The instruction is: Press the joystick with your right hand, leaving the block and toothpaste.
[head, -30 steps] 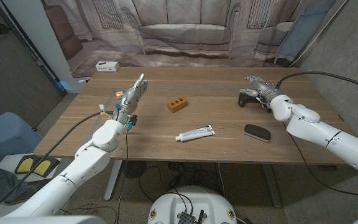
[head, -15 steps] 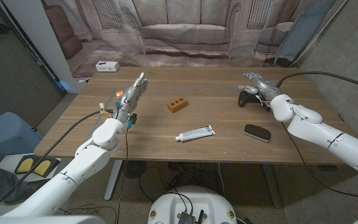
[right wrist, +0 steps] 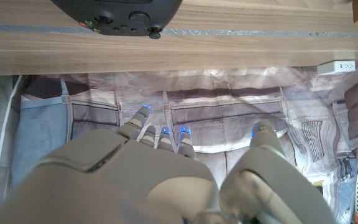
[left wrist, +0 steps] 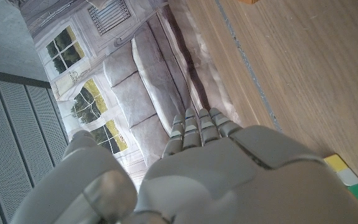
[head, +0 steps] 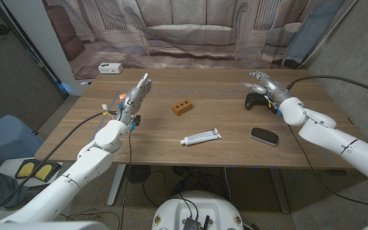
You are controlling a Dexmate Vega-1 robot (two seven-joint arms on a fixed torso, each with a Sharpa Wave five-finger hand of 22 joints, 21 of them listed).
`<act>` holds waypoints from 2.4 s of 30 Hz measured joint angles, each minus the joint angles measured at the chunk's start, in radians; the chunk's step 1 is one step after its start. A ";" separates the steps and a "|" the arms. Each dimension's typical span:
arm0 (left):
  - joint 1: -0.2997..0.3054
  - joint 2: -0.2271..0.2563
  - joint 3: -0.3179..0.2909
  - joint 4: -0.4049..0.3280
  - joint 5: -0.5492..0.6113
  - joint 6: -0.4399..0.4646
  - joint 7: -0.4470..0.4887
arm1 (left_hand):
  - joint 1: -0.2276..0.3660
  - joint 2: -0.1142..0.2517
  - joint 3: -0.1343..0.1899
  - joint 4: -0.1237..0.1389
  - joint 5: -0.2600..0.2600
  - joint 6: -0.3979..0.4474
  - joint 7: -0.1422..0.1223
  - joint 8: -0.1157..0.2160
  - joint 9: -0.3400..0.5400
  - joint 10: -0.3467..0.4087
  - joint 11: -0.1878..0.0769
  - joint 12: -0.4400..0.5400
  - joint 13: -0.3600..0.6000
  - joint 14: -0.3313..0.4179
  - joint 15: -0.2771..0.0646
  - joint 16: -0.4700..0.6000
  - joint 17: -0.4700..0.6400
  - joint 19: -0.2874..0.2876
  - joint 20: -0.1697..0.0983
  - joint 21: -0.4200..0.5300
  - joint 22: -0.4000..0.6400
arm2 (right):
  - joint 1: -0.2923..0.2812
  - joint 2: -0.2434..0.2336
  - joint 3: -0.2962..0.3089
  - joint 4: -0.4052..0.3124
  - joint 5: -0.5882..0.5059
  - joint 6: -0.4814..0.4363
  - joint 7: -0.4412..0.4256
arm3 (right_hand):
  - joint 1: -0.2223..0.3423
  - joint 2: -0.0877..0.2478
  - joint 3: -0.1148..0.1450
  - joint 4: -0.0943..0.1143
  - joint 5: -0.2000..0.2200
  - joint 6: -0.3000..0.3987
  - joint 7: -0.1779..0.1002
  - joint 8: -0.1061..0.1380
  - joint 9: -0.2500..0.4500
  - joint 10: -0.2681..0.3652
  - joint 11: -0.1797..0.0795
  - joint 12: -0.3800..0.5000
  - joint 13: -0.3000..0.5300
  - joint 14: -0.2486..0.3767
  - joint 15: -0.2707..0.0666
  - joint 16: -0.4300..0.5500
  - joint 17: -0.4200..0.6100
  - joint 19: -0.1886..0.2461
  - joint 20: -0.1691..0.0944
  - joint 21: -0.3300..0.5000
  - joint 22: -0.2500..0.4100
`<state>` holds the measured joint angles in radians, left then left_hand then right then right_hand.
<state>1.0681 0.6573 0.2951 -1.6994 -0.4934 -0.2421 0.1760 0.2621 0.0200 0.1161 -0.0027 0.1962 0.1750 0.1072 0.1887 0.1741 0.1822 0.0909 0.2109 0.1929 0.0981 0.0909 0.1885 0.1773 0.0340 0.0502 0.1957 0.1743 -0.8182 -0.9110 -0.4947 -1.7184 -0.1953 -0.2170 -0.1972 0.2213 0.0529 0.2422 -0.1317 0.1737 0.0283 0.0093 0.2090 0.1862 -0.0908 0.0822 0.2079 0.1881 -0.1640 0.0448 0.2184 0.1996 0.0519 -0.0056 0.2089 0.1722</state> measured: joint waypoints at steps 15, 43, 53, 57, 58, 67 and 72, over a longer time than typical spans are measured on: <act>-0.010 0.000 0.000 0.011 -0.006 -0.002 -0.009 | 0.000 0.000 -0.003 -0.003 0.000 0.000 0.000 0.000 0.000 0.000 0.000 0.000 0.000 0.000 0.000 0.000 0.000 0.000 0.000 0.000 0.000 | -0.036 0.026 0.057 0.003 0.107 0.128 -0.030 | 0.000 0.000 -0.004 -0.004 0.000 0.030 0.030 0.000 0.000 0.058 0.008 0.009 0.000 0.068 -0.004 0.016 0.003 0.065 -0.021 0.008 0.000; -0.031 0.003 0.005 0.033 -0.013 -0.006 -0.025 | -0.005 0.005 -0.001 -0.010 0.000 -0.004 0.004 0.000 0.000 -0.006 0.005 0.000 0.000 0.000 0.000 0.000 0.000 -0.004 -0.004 0.000 0.000 | -0.089 0.071 0.130 0.031 0.326 0.384 0.000 | 0.011 -0.011 -0.005 -0.010 0.000 0.079 0.057 0.000 0.000 0.143 0.025 0.025 0.000 0.164 -0.014 0.037 0.005 0.195 -0.030 0.031 0.000; -0.046 -0.001 0.014 0.043 -0.016 -0.001 -0.034 | -0.005 0.005 -0.001 -0.010 0.000 -0.004 0.004 0.000 0.000 -0.006 0.005 0.000 0.000 0.000 0.000 0.000 0.000 -0.004 -0.004 0.000 0.000 | -0.108 0.111 0.159 0.079 0.396 0.462 0.034 | 0.011 -0.011 -0.005 -0.010 0.000 0.093 0.060 0.000 0.000 0.159 0.030 0.025 0.000 0.185 -0.004 0.041 0.008 0.207 -0.029 0.031 0.000; -0.053 -0.003 0.017 0.048 -0.017 0.001 -0.037 | -0.005 0.005 -0.001 -0.010 0.000 -0.004 0.004 0.000 0.000 -0.006 0.005 0.000 0.000 0.000 0.000 0.000 0.000 -0.004 -0.004 0.000 0.000 | -0.109 0.123 0.163 0.092 0.437 0.501 0.058 | 0.011 -0.011 -0.005 -0.010 0.000 0.093 0.060 0.000 0.000 0.159 0.030 0.025 0.000 0.185 -0.003 0.041 0.005 0.211 -0.025 0.031 0.000; -0.053 -0.003 0.017 0.048 -0.017 0.001 -0.037 | -0.005 0.005 -0.001 -0.010 0.000 -0.004 0.004 0.000 0.000 -0.006 0.005 0.000 0.000 0.000 0.000 0.000 0.000 -0.004 -0.004 0.000 0.000 | -0.109 0.123 0.163 0.092 0.442 0.504 0.061 | 0.015 -0.015 -0.005 -0.010 0.000 0.097 0.064 0.000 0.000 0.163 0.034 0.025 0.000 0.184 -0.001 0.041 0.005 0.211 -0.025 0.031 0.000; -0.065 -0.008 0.022 0.062 -0.017 0.000 -0.050 | -0.005 0.005 -0.001 -0.010 0.000 0.002 0.009 0.000 0.000 -0.006 0.005 0.000 0.000 -0.004 0.004 0.000 0.000 -0.006 -0.023 0.000 0.000 | -0.103 0.184 0.173 0.162 0.550 0.571 0.135 | 0.015 -0.014 -0.005 -0.010 0.000 0.115 0.063 0.000 0.000 0.184 0.041 0.025 0.000 0.205 0.012 0.041 0.008 0.195 -0.009 0.017 0.000; -0.070 -0.009 0.024 0.068 -0.018 -0.004 -0.054 | -0.005 0.005 -0.001 -0.010 0.000 0.002 0.009 0.000 0.000 -0.005 0.005 0.000 0.000 -0.004 0.004 0.000 0.000 -0.006 -0.023 0.000 0.000 | -0.099 0.206 0.176 0.183 0.624 0.600 0.186 | 0.015 -0.014 -0.009 -0.006 0.000 0.118 0.060 0.000 0.000 0.195 0.041 0.025 0.000 0.205 0.012 0.041 0.008 0.180 -0.001 0.008 0.000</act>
<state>0.9976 0.6481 0.3192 -1.6313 -0.5110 -0.2463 0.1222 0.2568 0.0252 0.1148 -0.0124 0.1963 0.1768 0.1164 0.1887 0.1741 0.1767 0.0964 0.2109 0.1929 0.0945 0.0944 0.1885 0.1773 0.0281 0.0274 0.1957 0.1743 -0.9172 -0.7055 -0.3191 -1.5357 0.4292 0.3835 -0.0112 0.2359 0.0384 0.2333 -0.1378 0.1738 0.1466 0.0696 0.2090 0.1862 0.1040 0.1233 0.2330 0.1881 0.0412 0.0571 0.2593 0.2073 0.2320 -0.0070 0.2166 0.1724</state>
